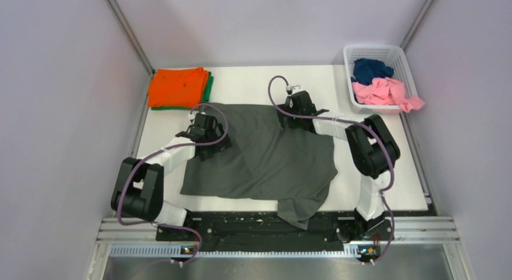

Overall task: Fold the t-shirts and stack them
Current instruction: Flatten out the tshirt

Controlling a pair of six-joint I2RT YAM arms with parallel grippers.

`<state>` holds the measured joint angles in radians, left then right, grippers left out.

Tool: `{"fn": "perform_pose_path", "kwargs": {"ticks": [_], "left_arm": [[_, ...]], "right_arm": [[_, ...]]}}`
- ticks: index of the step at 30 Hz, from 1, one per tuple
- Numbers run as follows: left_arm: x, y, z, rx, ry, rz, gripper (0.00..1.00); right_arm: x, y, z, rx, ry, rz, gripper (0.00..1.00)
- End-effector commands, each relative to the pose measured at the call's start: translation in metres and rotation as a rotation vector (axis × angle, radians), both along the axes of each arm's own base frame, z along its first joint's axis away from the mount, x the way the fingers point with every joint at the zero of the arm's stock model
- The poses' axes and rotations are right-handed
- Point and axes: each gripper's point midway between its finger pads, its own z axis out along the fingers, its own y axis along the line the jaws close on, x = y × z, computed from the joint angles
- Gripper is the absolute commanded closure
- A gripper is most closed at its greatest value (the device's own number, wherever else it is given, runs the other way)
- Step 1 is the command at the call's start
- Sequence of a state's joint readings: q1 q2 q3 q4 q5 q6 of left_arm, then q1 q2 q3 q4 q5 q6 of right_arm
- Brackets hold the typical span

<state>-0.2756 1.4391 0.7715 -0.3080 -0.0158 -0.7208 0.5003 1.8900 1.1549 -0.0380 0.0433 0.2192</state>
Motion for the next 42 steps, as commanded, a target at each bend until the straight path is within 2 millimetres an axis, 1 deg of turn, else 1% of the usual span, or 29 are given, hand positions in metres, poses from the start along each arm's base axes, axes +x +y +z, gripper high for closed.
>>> {"fn": "perform_pose_path", "kwargs": {"ticks": [1,4,5,7,9,11,12,15,17,19,21,24,26,29,31,34,36,39,42], "left_arm": [[0.006,0.004,-0.011,0.018,-0.002,0.047,0.01],[0.002,0.010,-0.019,0.045,0.019,0.063,0.01],[0.001,0.013,-0.022,0.061,0.028,0.073,0.01],[-0.001,0.018,-0.022,0.087,0.038,0.090,0.01],[0.000,0.018,-0.016,0.084,0.027,0.087,0.01],[0.003,0.015,-0.006,0.067,0.001,0.078,0.01],[0.005,0.013,0.002,0.055,-0.022,0.076,0.01],[0.008,0.009,0.020,0.026,-0.065,0.065,0.01],[0.009,0.006,0.029,0.009,-0.089,0.055,0.01],[0.008,0.003,0.038,-0.008,-0.106,0.045,0.01],[0.008,0.000,0.044,-0.023,-0.122,0.037,0.01],[0.009,-0.005,0.051,-0.042,-0.132,0.015,0.01],[0.008,-0.008,0.052,-0.049,-0.129,0.003,0.01],[0.005,-0.008,0.050,-0.051,-0.121,-0.004,0.01],[0.003,-0.007,0.048,-0.048,-0.117,-0.003,0.01],[-0.002,-0.006,0.044,-0.044,-0.107,-0.004,0.01],[-0.004,-0.005,0.043,-0.042,-0.105,-0.005,0.01],[-0.007,-0.003,0.044,-0.037,-0.105,-0.002,0.01],[-0.007,-0.001,0.047,-0.029,-0.113,0.003,0.01]], "right_arm": [[0.075,-0.019,0.024,-0.026,-0.174,-0.194,0.01],[0.114,-0.045,0.023,0.004,-0.189,-0.293,0.01],[0.128,-0.060,0.026,0.026,-0.191,-0.344,0.01],[0.150,-0.079,0.036,0.061,-0.194,-0.411,0.01],[0.160,-0.095,0.046,0.076,-0.176,-0.441,0.01],[0.162,-0.104,0.065,0.069,-0.185,-0.447,0.01],[0.159,-0.108,0.080,0.061,-0.198,-0.448,0.01],[0.141,-0.105,0.111,0.094,-0.194,-0.408,0.01],[0.121,-0.100,0.122,0.132,-0.160,-0.382,0.01],[0.095,-0.093,0.126,0.184,-0.121,-0.358,0.01],[0.069,-0.075,0.125,0.260,-0.101,-0.282,0.01],[0.035,-0.050,0.114,0.287,-0.069,-0.172,0.01],[0.024,-0.040,0.106,0.272,-0.062,-0.139,0.01],[0.025,-0.033,0.090,0.260,-0.045,-0.131,0.01],[0.031,-0.032,0.076,0.247,-0.025,-0.144,0.01],[0.048,-0.031,0.057,0.210,-0.009,-0.154,0.01],[0.070,-0.029,0.058,0.195,-0.048,-0.165,0.01],[0.104,-0.030,0.054,0.152,-0.098,-0.194,0.01],[0.145,-0.031,0.054,0.143,-0.146,-0.227,0.01]]}}
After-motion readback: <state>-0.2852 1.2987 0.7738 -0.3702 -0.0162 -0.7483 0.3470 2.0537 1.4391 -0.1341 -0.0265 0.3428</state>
